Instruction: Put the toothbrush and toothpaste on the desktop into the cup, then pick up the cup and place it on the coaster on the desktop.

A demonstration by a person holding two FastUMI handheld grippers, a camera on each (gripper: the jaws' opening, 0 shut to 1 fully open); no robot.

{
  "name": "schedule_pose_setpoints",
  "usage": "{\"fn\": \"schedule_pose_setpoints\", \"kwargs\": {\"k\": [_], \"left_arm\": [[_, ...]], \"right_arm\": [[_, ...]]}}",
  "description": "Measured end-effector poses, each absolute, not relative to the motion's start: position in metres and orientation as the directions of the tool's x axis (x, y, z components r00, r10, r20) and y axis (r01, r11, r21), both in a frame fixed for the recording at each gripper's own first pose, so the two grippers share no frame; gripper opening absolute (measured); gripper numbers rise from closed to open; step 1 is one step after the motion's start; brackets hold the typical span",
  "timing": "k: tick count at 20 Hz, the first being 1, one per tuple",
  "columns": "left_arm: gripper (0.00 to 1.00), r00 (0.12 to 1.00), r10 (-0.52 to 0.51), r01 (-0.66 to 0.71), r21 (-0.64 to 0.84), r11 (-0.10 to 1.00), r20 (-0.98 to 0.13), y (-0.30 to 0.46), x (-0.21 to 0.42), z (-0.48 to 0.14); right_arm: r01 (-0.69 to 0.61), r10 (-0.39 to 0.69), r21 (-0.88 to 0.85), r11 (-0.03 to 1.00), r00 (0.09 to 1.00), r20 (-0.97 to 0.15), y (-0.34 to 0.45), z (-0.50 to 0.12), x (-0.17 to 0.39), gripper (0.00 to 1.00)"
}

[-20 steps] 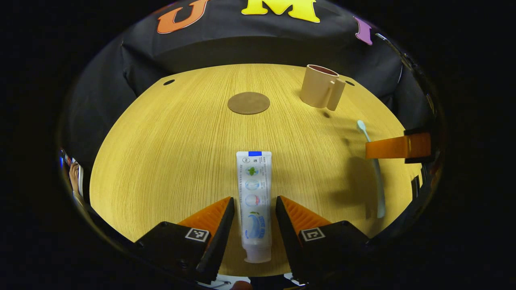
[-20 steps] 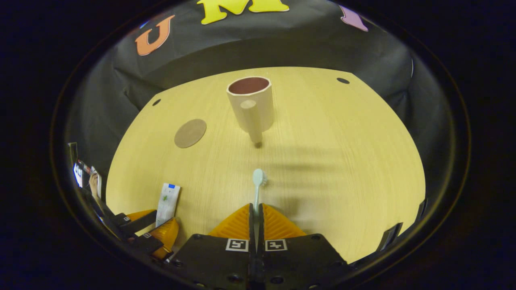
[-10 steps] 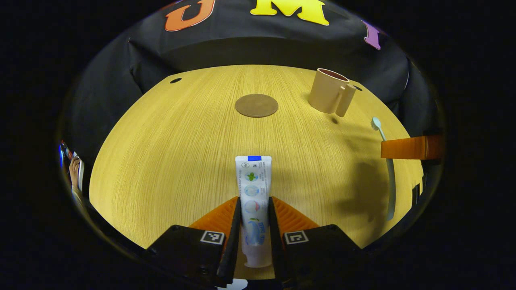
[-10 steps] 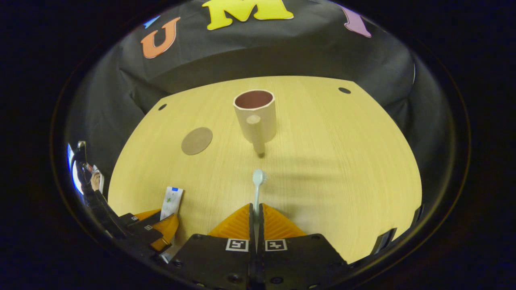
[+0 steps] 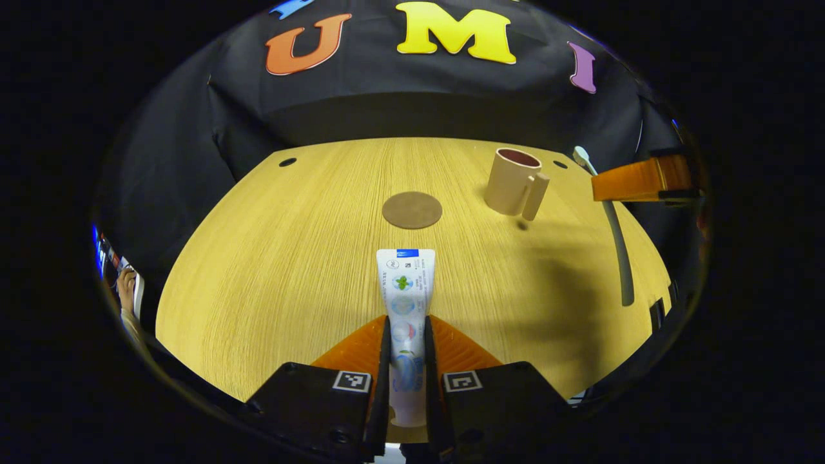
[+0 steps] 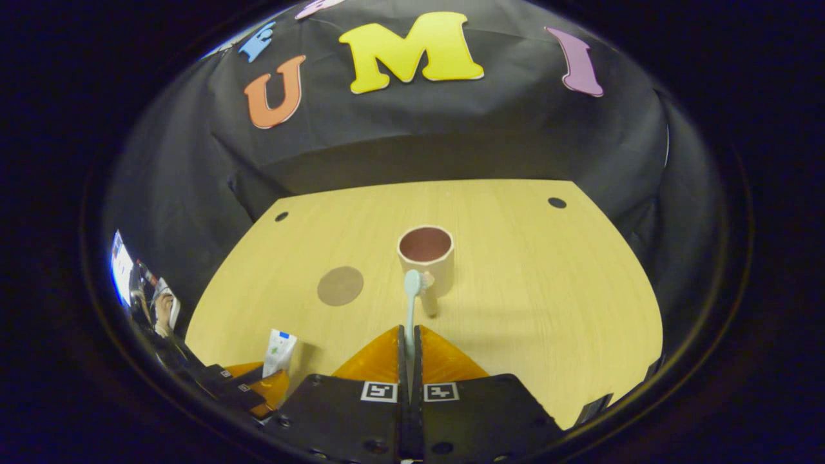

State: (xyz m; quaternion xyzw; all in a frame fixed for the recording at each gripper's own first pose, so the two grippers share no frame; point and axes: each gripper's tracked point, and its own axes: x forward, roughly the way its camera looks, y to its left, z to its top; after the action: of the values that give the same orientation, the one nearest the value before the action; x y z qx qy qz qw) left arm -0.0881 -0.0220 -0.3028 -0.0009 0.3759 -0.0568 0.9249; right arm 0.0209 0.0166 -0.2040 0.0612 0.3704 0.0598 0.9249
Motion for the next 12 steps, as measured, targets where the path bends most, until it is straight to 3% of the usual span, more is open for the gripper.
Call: {"fn": "schedule_pose_setpoints", "kwargs": {"k": [4,12], "left_arm": [[0.26,0.741,-0.08,0.077,-0.034,0.996,-0.667,-0.013,-0.083,-0.288],[0.26,0.772,-0.073,0.051,-0.054,0.997,-0.632,-0.003,-0.081,-0.267]], "right_arm": [[-0.102,0.201,0.196,0.975,0.779,-0.594,0.027,-0.171,0.057,0.0],[-0.118,0.174,0.16,0.98,0.898,-0.404,0.033,-0.122,0.154,0.0]]}}
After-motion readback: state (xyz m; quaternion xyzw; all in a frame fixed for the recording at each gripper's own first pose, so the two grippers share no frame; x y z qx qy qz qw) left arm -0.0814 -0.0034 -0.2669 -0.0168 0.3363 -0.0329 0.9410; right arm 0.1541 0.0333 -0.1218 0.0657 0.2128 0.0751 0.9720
